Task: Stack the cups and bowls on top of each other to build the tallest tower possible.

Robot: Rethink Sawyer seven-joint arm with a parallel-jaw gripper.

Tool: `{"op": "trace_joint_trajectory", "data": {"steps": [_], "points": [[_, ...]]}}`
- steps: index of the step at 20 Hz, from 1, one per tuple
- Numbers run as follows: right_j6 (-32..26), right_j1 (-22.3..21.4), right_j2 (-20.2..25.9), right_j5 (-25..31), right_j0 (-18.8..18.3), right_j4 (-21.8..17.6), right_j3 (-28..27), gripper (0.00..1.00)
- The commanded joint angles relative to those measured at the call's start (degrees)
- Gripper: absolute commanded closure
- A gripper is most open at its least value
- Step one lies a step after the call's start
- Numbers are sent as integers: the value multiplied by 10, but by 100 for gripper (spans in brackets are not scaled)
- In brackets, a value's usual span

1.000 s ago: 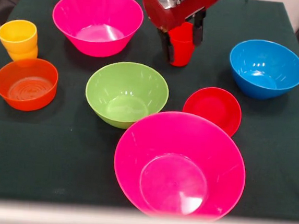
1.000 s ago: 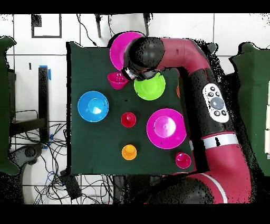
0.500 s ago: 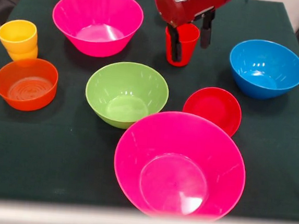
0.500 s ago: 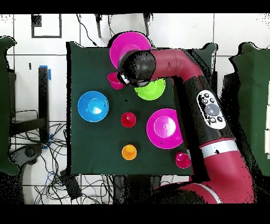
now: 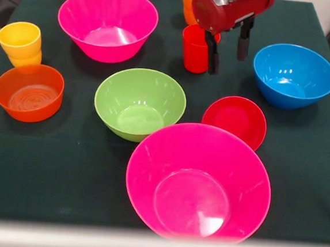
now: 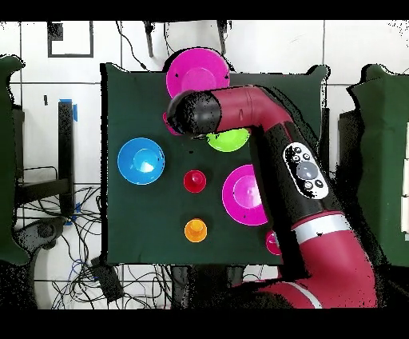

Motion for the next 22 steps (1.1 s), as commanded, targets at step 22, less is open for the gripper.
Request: {"op": "trace_joint_trajectory", "data": {"steps": [22], "points": [[-56,70,3,-87,-8,-52,42,0]]}}
